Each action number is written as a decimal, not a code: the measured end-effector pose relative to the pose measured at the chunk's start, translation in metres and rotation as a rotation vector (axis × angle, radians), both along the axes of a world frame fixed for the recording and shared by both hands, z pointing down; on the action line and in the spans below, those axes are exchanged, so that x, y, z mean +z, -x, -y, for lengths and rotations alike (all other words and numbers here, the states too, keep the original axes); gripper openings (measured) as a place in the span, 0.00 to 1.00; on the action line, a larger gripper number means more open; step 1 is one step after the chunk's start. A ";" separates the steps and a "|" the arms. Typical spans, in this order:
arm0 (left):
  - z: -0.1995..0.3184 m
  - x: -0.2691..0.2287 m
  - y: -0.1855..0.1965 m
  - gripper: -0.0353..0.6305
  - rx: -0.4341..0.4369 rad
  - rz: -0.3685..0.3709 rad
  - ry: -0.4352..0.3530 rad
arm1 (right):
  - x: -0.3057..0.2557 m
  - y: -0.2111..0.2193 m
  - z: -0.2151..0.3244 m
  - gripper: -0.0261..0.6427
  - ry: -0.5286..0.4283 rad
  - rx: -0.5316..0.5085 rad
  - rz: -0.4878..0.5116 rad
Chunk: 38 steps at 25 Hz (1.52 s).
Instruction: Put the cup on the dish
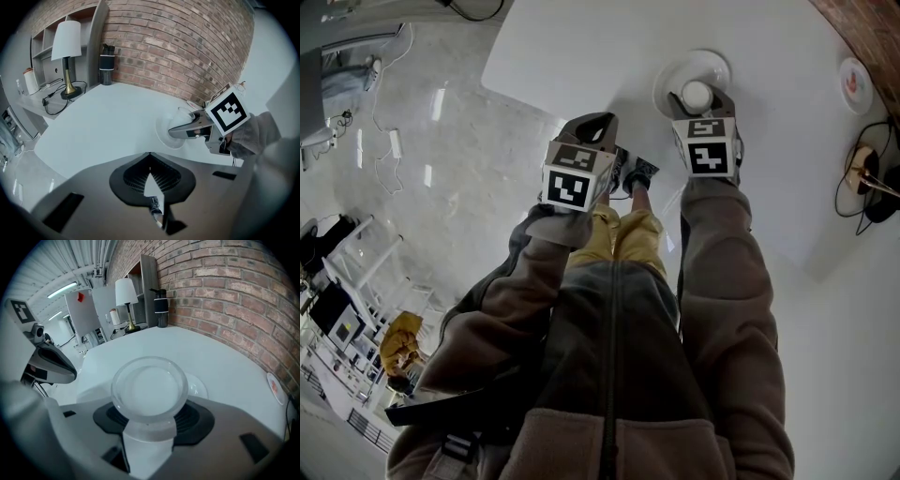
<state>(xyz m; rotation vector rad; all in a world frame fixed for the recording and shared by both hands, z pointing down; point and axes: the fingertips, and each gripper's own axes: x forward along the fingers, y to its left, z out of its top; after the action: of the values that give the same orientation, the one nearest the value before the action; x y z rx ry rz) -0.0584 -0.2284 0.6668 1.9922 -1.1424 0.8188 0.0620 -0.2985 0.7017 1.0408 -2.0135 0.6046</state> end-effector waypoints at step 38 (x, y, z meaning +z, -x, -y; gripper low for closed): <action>0.015 -0.078 0.016 0.06 -0.021 -0.016 -0.114 | -0.093 -0.028 -0.035 0.54 -0.189 0.145 0.160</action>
<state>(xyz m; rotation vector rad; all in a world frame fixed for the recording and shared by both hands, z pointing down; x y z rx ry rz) -0.0741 -0.2436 0.5892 2.0720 -1.2234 0.7395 0.0898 -0.2631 0.6083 1.2960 -2.1808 0.5979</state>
